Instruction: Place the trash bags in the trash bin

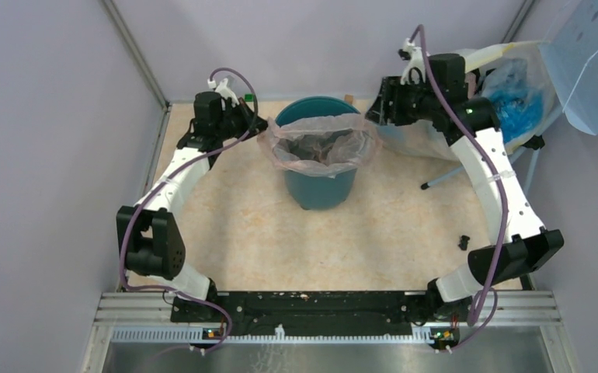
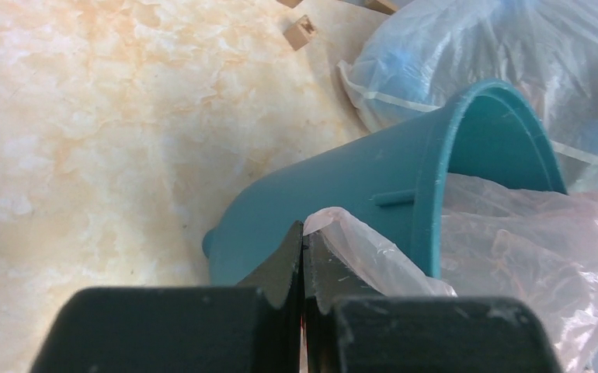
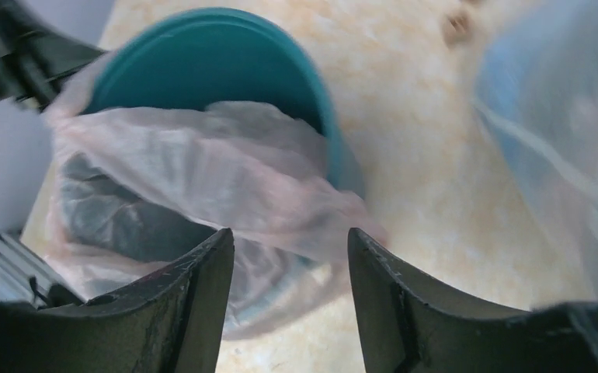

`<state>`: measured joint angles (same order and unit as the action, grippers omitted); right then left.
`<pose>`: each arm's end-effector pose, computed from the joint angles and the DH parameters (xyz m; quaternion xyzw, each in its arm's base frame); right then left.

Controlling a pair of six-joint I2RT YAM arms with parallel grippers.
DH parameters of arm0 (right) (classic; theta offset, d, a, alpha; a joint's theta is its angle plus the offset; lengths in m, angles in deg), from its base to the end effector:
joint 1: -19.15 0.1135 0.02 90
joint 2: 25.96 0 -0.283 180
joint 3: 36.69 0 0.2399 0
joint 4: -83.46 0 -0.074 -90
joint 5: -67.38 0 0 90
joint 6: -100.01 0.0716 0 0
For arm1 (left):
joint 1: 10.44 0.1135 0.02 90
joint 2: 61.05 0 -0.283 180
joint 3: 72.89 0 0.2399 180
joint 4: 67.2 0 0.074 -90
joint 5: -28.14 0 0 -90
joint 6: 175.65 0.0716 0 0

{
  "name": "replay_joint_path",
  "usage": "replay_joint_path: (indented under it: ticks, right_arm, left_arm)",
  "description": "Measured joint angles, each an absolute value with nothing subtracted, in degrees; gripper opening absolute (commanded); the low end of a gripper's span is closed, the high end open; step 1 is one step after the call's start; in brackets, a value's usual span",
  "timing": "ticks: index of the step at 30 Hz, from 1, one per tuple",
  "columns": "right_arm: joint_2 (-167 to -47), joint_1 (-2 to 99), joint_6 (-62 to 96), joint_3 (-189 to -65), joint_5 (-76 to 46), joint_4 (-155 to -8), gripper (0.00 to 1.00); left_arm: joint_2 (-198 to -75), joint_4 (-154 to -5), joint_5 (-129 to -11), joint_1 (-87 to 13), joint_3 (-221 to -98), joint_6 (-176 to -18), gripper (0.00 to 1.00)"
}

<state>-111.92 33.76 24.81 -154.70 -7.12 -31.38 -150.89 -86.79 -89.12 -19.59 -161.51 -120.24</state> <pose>0.3079 0.1000 0.4450 -0.0628 0.8713 0.2345 0.4264 0.3776 -0.0940 0.3425 -0.0456 0.8098 -0.3856 0.4398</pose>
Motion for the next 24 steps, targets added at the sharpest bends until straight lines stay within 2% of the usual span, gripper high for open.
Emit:
replay_joint_path:
  ticks: [4,11,17,24]
  right_arm:
    - [-111.2,40.7,17.6,-152.1,-3.8,-40.6,0.64]
    - [-109.8,46.8,6.0,-144.0,-1.1,-51.4,0.64]
    - [-109.9,50.5,-4.1,-143.8,-3.1,-54.4,0.64]
    - [-111.0,54.0,-15.1,-143.8,-11.7,-54.5,0.69]
  left_arm:
    - [-150.0,-90.2,-85.9,-19.6,-161.4,-120.3,0.0]
    - [-144.2,-93.5,-82.9,-19.6,-159.6,-120.0,0.0]
    - [-142.8,-93.4,-83.0,-19.6,-158.4,-118.9,0.0]
    - [-142.8,-93.5,-82.8,-19.6,-158.1,-117.4,0.0]
